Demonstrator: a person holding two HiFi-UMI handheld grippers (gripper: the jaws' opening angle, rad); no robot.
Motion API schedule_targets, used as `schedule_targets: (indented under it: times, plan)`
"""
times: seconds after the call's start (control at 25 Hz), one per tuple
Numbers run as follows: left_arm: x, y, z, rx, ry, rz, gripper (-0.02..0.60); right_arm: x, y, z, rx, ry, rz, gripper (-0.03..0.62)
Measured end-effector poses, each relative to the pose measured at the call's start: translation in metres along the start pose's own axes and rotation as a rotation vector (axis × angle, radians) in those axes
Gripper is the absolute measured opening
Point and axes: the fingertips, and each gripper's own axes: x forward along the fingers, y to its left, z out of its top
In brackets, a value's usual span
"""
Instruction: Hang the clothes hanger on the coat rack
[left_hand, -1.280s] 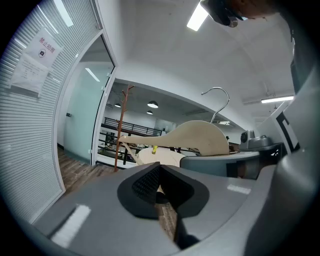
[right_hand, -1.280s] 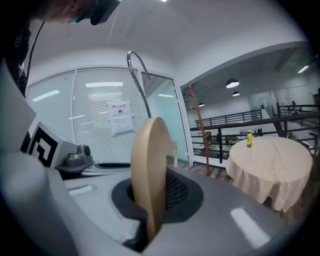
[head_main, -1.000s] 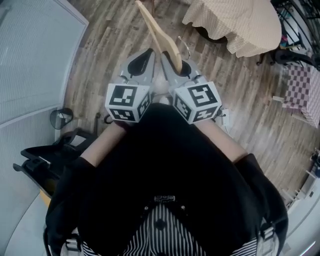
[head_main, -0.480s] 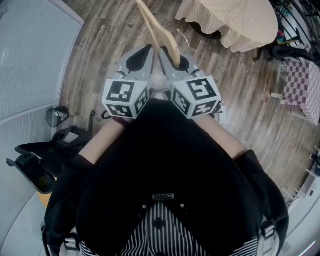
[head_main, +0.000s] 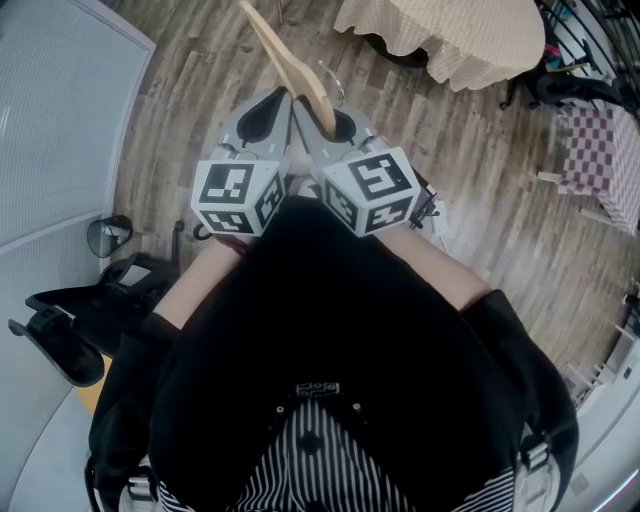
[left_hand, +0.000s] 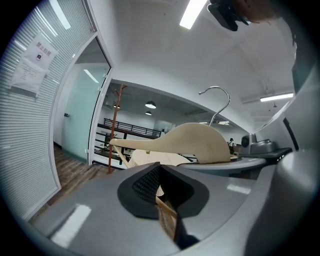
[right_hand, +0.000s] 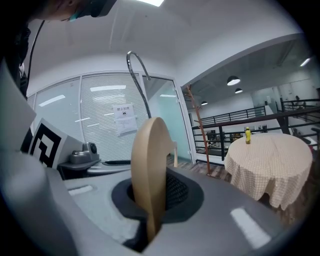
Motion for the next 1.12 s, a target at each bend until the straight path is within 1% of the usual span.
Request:
schedule_targets:
  times: [0.12,0.28,0.4,0.56,0.68,1.0,1.12]
  plan:
    - [0.002,-0.002,0.002,-0.006,-0.005,-0.001,0.002,-0.002,-0.001,0.003,-0.014,0.005,0.008,0.002]
    - [0.000,0.007,0.003,-0.007,-0.008,0.005,0.002,0.005,0.001,0.005,-0.010,0.002,0.016,0.002]
    - [0.004,0.011,0.003,-0.004,-0.002,-0.007,0.002,0.010,0.001,0.006,-0.008,-0.003,0.014,0.002]
    - [0.015,0.010,0.010,0.007,-0.007,-0.045,0.002,0.014,-0.010,0.007,0.011,-0.004,-0.018,0.001]
    - [0.024,0.012,0.016,-0.009,-0.026,-0.079,0.002,0.019,-0.019,0.010,0.024,-0.007,-0.042,0.002]
    - [0.061,0.029,0.023,0.014,0.009,-0.137,0.002,0.047,-0.042,0.020,0.048,-0.011,-0.103,0.002]
    - [0.077,0.043,0.031,0.002,0.005,-0.161,0.002,0.064,-0.052,0.027,0.056,-0.016,-0.129,0.001]
